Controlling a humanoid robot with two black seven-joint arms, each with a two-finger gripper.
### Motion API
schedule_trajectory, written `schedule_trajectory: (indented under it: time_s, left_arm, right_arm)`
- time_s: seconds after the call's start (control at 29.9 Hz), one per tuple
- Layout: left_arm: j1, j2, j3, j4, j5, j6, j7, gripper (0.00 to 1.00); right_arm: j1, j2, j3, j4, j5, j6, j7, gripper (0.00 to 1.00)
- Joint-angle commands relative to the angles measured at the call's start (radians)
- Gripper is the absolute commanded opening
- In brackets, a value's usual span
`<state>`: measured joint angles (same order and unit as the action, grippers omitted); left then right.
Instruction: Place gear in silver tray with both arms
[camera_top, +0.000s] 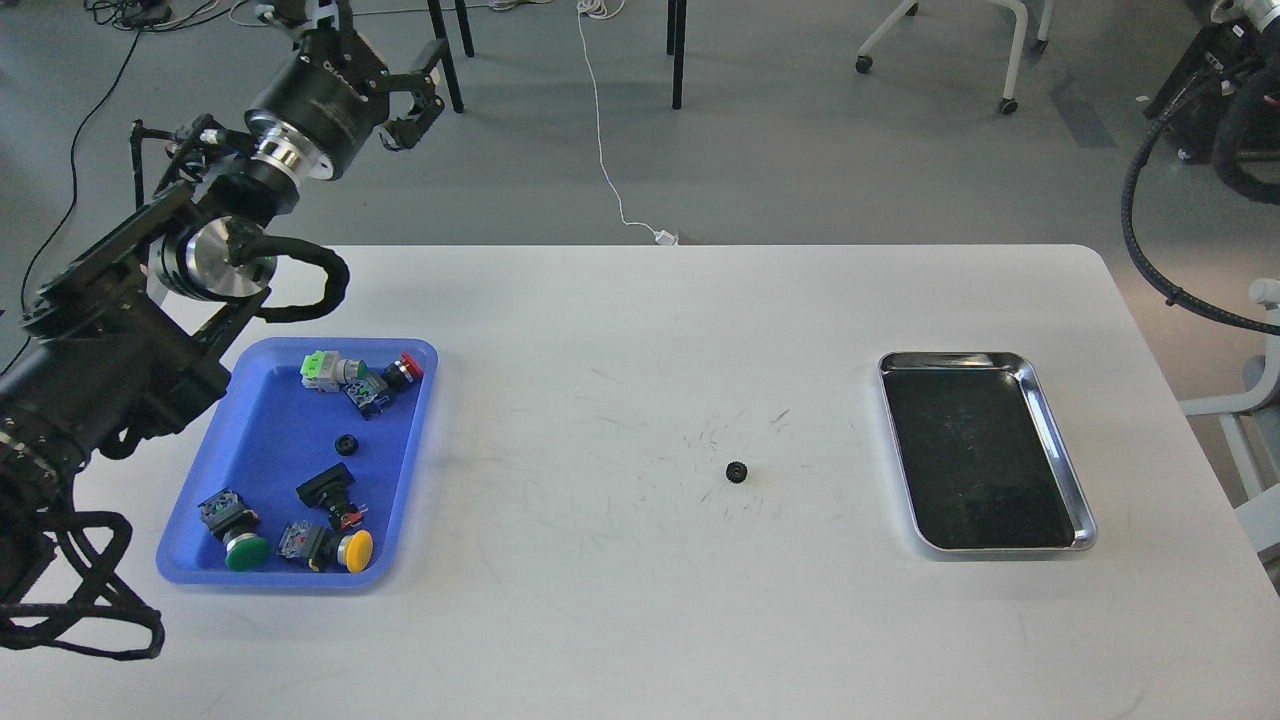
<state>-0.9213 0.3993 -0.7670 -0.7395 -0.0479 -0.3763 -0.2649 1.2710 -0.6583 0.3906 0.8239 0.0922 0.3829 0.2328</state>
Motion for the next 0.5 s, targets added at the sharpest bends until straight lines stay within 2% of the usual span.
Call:
schedule_trajectory:
  time_s: [0.0, 0.17, 0.27, 0.47]
  left_arm:
    - [0.021, 0.03, -0.018, 0.0, -0.11, -0.027, 0.036, 0.96]
    - [0.025, 0.046, -0.017, -0.003, -0.122, -0.023, 0.042, 0.97]
    - [0.025, 0.056, -0.017, -0.009, -0.119, -0.018, 0.038, 0.97]
    - [0.032, 0.069, -0.015, -0.009, -0.119, -0.013, 0.032, 0.97]
  right_arm:
    - [0.106, 0.009, -0.166, 0.004, -0.066, 0.007, 0.01, 0.99]
    - [0.208, 0.071, -0.336, 0.017, -0.279, 0.013, 0.01, 0.99]
    - [0.301, 0.101, -0.464, 0.038, -0.368, 0.06, 0.008, 0.99]
    - [0.455, 0.273, -0.743, 0.07, -0.46, 0.096, 0.011, 0.98]
